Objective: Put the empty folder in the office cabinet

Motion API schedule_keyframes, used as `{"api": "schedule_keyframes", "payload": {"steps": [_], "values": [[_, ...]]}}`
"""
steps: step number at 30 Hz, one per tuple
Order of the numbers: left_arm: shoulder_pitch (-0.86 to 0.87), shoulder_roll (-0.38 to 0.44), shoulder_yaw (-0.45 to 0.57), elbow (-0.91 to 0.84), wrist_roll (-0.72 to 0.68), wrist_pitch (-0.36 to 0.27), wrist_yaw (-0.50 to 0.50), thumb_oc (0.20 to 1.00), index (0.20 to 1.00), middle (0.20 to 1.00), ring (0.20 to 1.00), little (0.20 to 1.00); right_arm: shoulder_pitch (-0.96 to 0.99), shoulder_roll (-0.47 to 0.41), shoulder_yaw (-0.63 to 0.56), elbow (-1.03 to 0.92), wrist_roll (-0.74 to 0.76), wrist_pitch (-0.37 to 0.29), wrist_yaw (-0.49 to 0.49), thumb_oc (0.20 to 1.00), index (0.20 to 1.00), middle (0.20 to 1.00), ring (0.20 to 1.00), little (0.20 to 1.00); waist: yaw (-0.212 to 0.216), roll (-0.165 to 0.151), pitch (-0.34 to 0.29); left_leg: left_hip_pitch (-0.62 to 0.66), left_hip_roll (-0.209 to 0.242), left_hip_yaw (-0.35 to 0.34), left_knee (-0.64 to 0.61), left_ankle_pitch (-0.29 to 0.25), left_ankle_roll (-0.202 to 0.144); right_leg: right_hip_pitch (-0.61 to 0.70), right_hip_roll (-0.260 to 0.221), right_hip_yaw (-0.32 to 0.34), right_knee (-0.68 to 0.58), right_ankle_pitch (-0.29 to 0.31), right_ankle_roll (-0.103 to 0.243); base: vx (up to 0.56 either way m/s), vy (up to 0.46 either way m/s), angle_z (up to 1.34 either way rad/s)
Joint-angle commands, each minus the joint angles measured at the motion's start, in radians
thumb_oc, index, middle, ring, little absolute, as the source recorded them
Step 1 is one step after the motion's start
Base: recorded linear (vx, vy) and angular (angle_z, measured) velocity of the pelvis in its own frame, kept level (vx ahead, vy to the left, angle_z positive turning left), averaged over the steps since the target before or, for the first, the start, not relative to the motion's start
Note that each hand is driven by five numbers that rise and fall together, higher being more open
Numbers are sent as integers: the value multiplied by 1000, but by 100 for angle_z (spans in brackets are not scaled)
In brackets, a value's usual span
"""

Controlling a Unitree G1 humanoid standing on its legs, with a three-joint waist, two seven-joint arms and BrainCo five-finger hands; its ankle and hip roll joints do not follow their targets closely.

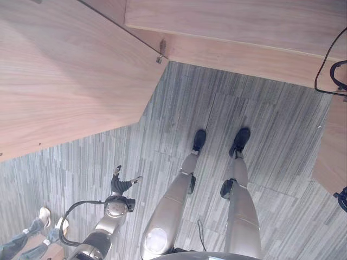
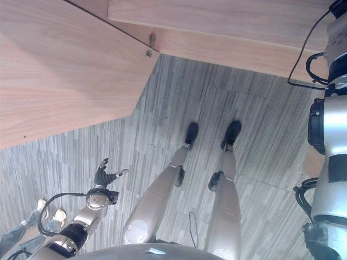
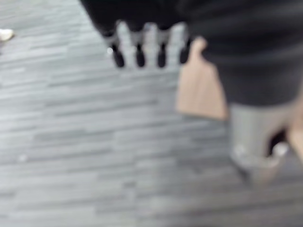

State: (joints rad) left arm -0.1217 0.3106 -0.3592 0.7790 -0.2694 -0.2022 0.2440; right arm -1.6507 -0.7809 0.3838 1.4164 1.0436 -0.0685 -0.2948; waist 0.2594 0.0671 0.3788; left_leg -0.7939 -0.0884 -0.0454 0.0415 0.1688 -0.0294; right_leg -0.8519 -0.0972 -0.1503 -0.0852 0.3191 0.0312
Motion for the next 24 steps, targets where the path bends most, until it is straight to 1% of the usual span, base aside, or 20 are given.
{"api": "schedule_keyframes", "payload": {"steps": [1,18,20,24], "values": [[44,106,-17,-10,-11,-2,12,1000,1000,1000,1000,1000,29,-15,77,-52,25,-62,7,200,200,200,200,200,34,45,-9,54,70,-12,-129,-6,-117,115,-3,-3,31,-192,105,0,0,0],[70,107,-19,25,29,0,45,1000,1000,1000,1000,1000,103,-18,-61,-74,-31,-140,-132,200,200,200,200,200,31,60,-29,115,68,-7,-129,-20,-109,174,-9,0,33,-199,107,0,0,0],[72,104,-22,28,42,1,53,1000,1000,1000,1000,1000,128,-18,-93,-81,-45,-151,-160,200,200,200,200,200,28,66,-32,126,69,-4,-129,-22,-107,183,-11,3,36,-200,107,-13,21,-1],[76,101,-23,32,61,5,58,1000,1000,1000,1000,1000,185,-5,-128,-74,-68,-138,-168,200,200,200,200,200,23,64,-38,149,72,3,-129,-26,-103,203,-9,5,39,-204,106,-5,9,-1]]}}
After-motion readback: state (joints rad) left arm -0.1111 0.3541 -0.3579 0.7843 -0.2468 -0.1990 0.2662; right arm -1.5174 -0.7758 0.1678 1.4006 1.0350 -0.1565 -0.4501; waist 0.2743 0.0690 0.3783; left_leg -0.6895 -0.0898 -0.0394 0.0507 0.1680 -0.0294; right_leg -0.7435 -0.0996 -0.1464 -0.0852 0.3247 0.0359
